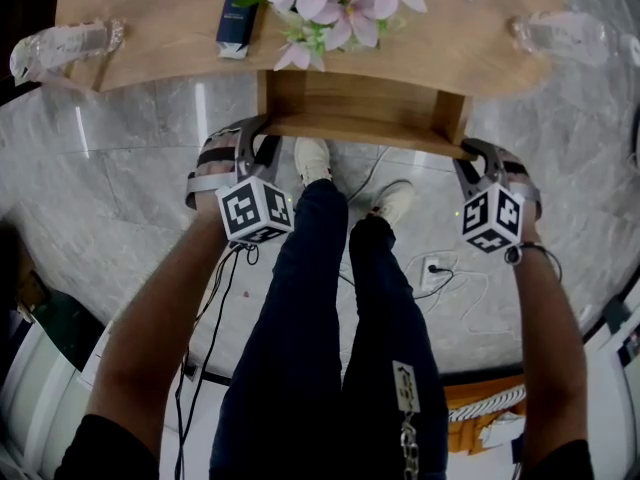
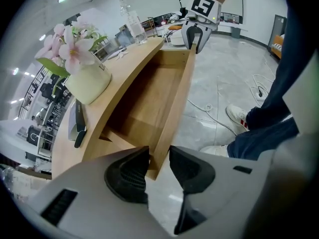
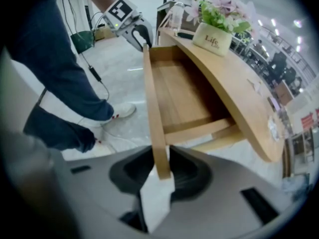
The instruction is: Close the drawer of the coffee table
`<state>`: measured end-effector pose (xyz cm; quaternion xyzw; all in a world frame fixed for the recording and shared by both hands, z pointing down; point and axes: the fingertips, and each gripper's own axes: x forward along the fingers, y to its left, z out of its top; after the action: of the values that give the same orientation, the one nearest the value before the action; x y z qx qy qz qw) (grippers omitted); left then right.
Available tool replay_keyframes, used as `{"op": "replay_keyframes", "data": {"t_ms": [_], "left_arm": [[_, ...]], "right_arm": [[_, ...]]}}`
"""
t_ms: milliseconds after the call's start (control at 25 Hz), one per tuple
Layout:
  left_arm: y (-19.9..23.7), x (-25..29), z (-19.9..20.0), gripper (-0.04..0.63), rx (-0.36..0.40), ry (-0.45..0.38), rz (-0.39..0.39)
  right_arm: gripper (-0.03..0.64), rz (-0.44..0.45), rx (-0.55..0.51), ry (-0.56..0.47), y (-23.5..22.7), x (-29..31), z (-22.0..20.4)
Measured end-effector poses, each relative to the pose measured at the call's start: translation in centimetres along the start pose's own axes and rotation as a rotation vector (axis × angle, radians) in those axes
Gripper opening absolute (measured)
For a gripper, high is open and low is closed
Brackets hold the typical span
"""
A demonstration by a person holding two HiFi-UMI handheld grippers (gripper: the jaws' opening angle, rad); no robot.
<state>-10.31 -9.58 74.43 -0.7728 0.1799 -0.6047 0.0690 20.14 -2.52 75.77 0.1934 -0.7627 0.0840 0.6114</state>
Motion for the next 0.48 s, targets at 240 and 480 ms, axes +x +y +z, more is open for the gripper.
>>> {"op": "replay_keyframes", "data": {"t_ms": [240,480], "left_arm": [[0.07,0.09,0.1,0.149,0.004,-0.006,-0.002],[-0.27,-0.09,-0.11,0.149,-0.001,-0.003,-0.01]], "right_arm": [[0.112,0.003,0.003,0.0,-0.1,0.08,-0.04],[0.112,0.012,0.008,0.009,0.39,-0.01,-0.08]]}}
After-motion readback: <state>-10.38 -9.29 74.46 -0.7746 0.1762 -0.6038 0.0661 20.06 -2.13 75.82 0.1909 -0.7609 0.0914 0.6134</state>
